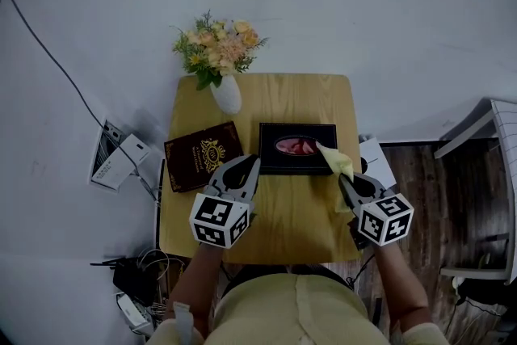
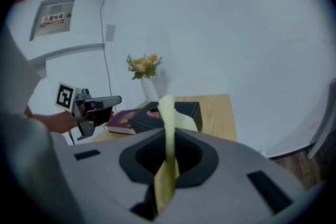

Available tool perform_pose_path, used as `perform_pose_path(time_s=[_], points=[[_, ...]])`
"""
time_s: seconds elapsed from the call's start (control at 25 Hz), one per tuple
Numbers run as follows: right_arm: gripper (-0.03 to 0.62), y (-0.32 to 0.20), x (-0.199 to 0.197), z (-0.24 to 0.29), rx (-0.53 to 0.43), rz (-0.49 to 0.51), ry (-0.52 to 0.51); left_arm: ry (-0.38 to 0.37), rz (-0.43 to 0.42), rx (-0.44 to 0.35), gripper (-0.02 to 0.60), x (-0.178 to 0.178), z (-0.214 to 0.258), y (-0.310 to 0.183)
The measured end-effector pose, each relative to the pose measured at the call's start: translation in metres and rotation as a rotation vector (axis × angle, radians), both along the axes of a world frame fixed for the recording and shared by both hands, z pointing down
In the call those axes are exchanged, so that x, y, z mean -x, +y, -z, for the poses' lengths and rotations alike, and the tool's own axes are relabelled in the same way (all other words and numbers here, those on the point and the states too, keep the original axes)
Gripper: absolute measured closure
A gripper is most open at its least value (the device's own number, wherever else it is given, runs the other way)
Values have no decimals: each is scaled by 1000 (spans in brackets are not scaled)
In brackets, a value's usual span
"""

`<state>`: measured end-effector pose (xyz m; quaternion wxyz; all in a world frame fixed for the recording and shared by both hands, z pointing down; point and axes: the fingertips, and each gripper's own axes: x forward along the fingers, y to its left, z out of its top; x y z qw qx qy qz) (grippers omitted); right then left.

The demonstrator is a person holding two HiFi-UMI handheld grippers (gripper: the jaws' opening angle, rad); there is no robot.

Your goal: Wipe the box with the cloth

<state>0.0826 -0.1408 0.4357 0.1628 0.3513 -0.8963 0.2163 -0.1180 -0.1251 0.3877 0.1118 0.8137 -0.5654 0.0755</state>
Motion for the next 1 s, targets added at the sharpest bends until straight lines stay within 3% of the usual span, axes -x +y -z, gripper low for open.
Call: perform_pose_path(time_s=[0.16,0.36,0.76,1.0], points=[[557,0,9,32,-45,-33,-87,65,52,-54,557,3,22,11],[557,8,25,59,-78,-44,-179,85,60,-54,557,-1,31,22],[557,23,43,54,-75,-18,-175,72,67,-30,557,-10,24,36],[557,27,42,43,-42,-28,-174,97,36,37,557,-22,6,38]])
